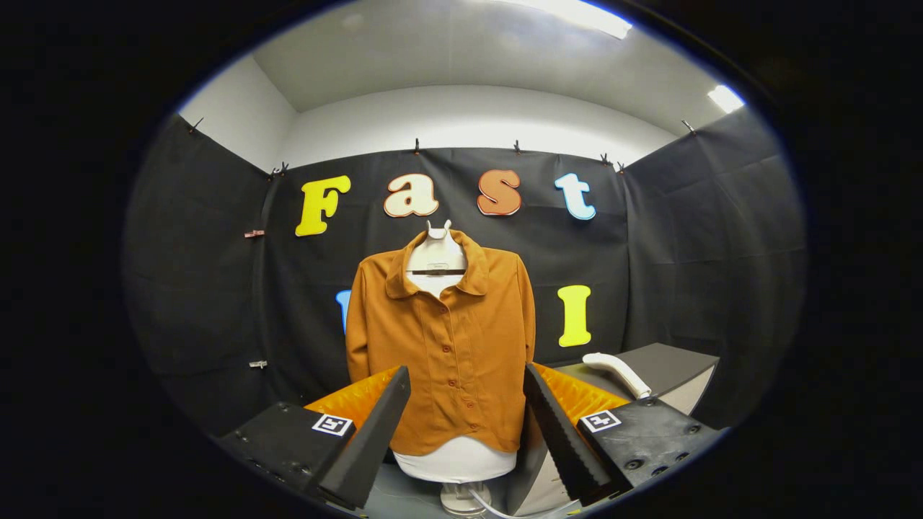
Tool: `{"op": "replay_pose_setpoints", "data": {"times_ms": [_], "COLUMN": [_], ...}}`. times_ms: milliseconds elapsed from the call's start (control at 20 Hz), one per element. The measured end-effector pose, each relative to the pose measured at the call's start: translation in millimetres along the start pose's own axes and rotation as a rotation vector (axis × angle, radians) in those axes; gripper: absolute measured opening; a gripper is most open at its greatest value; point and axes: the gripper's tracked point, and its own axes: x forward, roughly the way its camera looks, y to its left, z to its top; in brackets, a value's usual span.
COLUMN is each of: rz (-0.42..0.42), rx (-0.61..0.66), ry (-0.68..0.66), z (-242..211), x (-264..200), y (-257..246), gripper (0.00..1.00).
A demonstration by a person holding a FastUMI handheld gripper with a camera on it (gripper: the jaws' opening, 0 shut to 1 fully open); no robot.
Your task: Iron the clothes twice with a garment steamer, once on the left side and once on the right side.
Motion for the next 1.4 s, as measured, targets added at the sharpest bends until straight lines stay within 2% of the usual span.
{"op": "replay_pose_setpoints", "data": {"times_ms": [450, 800, 1100, 1400], "rz": [-0.071, -0.118, -0.120, -0.187], "rx": [-0.021, -0.029, -0.006, 0.005], "ry": [0.029, 0.030, 0.027, 0.037], "z": [-13, -16, -26, -28], "x": [3, 27, 95, 164], "y": [0, -23, -72, -166], "gripper": [0.99, 0.99, 0.99, 0.98]}}
